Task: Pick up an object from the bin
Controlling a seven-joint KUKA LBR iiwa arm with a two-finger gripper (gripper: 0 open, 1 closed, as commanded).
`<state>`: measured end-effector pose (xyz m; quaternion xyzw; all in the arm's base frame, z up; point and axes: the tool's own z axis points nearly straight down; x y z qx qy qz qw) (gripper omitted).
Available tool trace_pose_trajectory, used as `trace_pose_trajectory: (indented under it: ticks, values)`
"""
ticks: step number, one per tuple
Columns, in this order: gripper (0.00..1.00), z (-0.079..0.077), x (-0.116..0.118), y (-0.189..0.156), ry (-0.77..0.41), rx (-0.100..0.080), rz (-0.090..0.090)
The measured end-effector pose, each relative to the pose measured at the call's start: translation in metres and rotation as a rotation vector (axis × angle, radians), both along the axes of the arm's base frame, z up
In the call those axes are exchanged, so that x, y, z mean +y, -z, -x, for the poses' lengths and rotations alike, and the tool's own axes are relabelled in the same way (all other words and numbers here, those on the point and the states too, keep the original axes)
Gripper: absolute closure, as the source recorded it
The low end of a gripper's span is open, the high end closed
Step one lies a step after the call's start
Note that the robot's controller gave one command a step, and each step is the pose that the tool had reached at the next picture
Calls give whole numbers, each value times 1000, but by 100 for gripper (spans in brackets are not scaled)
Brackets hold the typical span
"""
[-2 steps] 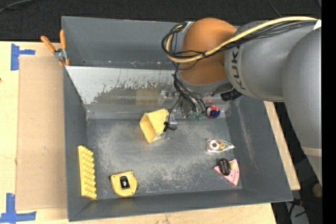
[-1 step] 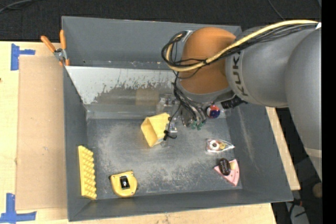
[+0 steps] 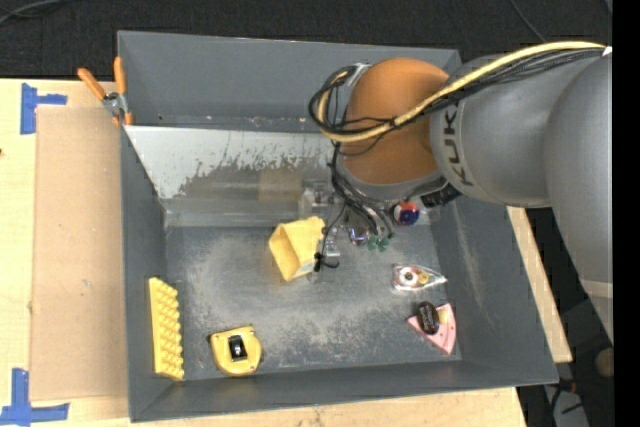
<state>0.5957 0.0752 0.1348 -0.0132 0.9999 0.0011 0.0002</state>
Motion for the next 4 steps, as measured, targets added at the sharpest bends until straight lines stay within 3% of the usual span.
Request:
trace_pose_trajectory:
  ticks: [1,3,4]
  values:
    - [0,18,0,39,101,2,0]
    - [0,5,-3,49,-52,0,0]
    - [0,51,6,40,-248,3,0]
